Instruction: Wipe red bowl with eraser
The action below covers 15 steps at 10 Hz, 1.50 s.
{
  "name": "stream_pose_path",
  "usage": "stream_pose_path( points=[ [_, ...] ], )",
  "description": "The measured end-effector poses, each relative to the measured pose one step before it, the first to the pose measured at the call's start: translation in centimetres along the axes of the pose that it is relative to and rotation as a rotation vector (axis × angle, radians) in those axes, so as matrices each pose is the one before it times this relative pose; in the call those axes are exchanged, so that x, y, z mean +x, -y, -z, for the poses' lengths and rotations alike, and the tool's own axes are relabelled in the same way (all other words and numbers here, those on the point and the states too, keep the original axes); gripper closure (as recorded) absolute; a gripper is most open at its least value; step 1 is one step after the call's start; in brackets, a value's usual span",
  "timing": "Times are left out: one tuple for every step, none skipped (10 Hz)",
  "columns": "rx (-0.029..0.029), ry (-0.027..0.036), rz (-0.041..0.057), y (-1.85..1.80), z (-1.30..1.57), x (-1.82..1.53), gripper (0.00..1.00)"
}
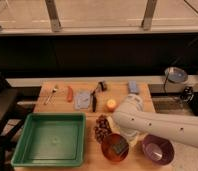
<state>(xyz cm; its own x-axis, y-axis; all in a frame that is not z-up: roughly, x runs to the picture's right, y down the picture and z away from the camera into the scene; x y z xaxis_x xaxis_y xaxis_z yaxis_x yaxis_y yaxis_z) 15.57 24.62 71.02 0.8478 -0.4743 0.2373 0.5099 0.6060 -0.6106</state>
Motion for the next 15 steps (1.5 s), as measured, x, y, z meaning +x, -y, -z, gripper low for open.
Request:
stream_pose_path(
  points=[
    [0.00149, -0.01969, -0.00085, 0.654, 0.217, 0.5, 1.0],
    [0.00559, -0.01374, 0.00265, 0.608, 0.23, 0.292, 1.0],
    [0.01095, -0.00899, 0.00811, 0.579, 0.258, 0.044, 1.0],
    [0.00736, -0.00008, 0.00956, 0.312, 0.214, -0.465, 1.0],
    [0.02175, 0.01387, 0.02109, 0.771, 0.295, -1.191, 1.0],
    [0.0072, 0.01708, 0.01939, 0.143, 0.075, -1.174, 1.0],
    [-0.00225, 0.00921, 0.01421, -0.308, -0.044, -0.884, 1.0],
    [0.00471, 0.0177, 0.00722, -0.377, -0.157, -0.82, 1.0],
    [-0.00975, 0.01291, -0.00129, -1.059, -0.265, -0.366, 1.0],
    [-0.00307, 0.00867, -0.00009, -0.372, -0.137, -0.315, 1.0],
    [-0.0066, 0.01435, -0.00904, -0.748, -0.246, -0.234, 1.0],
    [-0.0137, -0.00464, -0.01696, -0.818, -0.22, 0.81, 1.0],
    [-0.01462, -0.00429, -0.01561, -0.503, -0.228, 0.919, 1.0],
    [-0.00967, -0.00958, -0.01013, -0.046, -0.132, 1.09, 1.0],
    [-0.00498, -0.01831, -0.00684, 0.458, 0.008, 1.444, 1.0]
  ],
)
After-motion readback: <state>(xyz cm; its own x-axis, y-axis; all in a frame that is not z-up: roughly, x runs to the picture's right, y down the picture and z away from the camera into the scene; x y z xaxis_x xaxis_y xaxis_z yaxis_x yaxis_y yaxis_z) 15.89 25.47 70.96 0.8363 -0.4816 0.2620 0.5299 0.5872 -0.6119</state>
